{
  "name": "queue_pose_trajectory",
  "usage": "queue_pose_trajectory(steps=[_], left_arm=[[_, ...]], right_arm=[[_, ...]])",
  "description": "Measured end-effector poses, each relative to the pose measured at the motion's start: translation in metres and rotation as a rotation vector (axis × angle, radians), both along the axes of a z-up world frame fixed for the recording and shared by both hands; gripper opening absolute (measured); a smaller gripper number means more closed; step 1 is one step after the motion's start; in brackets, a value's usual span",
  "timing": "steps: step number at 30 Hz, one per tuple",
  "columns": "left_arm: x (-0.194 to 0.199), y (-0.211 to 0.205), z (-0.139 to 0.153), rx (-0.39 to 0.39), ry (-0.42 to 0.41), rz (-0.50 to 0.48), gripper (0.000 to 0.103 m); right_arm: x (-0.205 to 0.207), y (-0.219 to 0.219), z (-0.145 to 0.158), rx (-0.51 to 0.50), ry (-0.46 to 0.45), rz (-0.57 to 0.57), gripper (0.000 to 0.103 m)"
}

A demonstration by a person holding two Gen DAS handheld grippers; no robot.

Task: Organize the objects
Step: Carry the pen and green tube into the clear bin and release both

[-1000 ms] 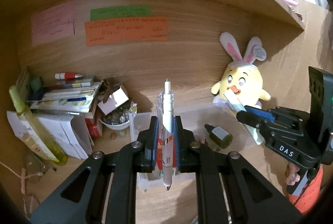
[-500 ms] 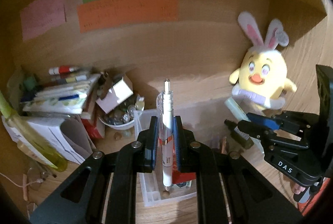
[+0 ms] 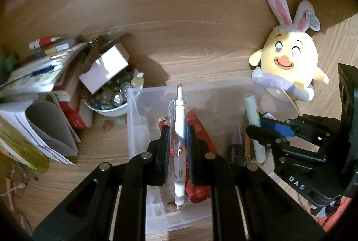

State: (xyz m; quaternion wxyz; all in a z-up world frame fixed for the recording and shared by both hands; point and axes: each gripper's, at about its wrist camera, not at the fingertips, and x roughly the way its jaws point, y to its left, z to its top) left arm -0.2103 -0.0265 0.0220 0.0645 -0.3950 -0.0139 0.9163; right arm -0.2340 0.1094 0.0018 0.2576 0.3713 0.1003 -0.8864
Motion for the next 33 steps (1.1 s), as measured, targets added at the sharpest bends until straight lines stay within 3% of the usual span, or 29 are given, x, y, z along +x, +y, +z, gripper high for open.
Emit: queue_pose_trajectory(steps=[11, 17, 22, 26, 28, 33], left_arm=[[0.008, 0.001, 0.008, 0.02, 0.005, -0.021, 0.017], [0.028, 0.002, 0.023, 0.006, 0.061, -0.018, 0.045], [0.052, -0.001, 0.034, -0.017, 0.107, -0.009, 0.069], [0.073, -0.003, 0.038, -0.03, 0.124, -0.006, 0.078], [0.082, -0.005, 0.038, -0.029, 0.129, -0.003, 0.084], [0.104, -0.008, 0.031, -0.028, 0.115, -0.001, 0.087]], right_arm=[[0.003, -0.008, -0.002, 0.037, 0.005, 0.002, 0.016], [0.011, -0.003, 0.009, 0.026, 0.036, -0.009, 0.034], [0.027, 0.007, 0.024, 0.008, 0.074, -0.021, 0.057], [0.045, 0.019, 0.035, 0.004, 0.111, -0.028, 0.062], [0.054, 0.025, 0.039, 0.0, 0.125, -0.034, 0.071], [0.08, 0.04, 0.048, -0.023, 0.155, -0.041, 0.072]])
